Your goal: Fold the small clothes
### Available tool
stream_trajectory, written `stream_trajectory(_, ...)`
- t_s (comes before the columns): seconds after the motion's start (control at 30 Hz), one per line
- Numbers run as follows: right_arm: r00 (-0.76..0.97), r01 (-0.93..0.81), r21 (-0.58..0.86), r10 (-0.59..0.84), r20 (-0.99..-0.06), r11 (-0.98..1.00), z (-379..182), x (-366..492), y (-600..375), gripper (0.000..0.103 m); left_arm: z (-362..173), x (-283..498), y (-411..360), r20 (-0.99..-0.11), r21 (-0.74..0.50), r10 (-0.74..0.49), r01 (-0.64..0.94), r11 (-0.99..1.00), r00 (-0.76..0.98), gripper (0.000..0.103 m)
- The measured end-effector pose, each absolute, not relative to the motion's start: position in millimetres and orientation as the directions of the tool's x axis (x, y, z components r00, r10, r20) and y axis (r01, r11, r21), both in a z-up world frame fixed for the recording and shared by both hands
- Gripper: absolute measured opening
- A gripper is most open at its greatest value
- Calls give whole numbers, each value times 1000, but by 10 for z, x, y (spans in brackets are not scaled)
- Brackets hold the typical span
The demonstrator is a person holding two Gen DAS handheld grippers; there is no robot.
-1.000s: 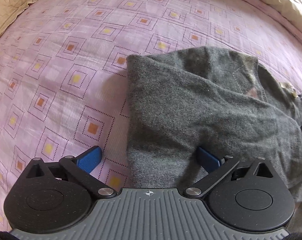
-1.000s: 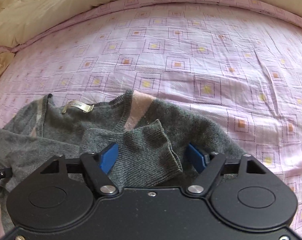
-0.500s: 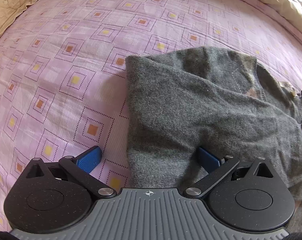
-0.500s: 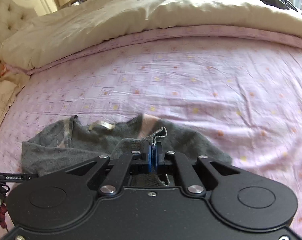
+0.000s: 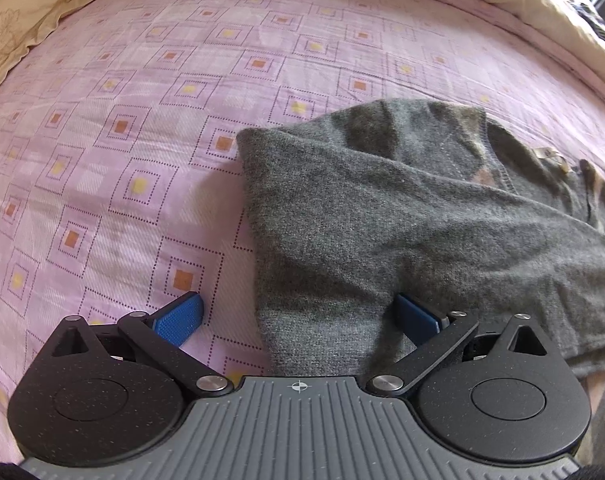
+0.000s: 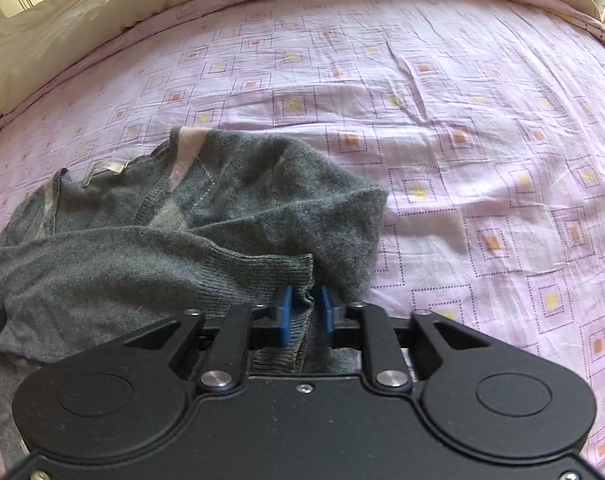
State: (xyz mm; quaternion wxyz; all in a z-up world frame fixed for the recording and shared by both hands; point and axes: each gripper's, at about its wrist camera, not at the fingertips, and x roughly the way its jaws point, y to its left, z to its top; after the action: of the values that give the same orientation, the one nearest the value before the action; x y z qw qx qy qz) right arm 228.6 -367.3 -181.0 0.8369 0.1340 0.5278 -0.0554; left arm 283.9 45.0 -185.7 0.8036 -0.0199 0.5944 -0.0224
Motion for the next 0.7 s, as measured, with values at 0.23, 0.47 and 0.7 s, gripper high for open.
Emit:
stream_trajectory(0.23,472,206,181,64,-879,962,-1631,2058,-3656,73,-1604,2521,462,-936,-21,-52,93,995,348,102)
stream_trajectory(0.47,443,159,204,115,-889,966,-1581,1544,-3515,77,-1427,1976,468,-941,-35,-76,128,991,330,102)
stream_trajectory(0.7,391,132,240,172,-904,962,-1625,876,-3359,80,-1404,1356,462,-958,-52,-95,161,986,272,102)
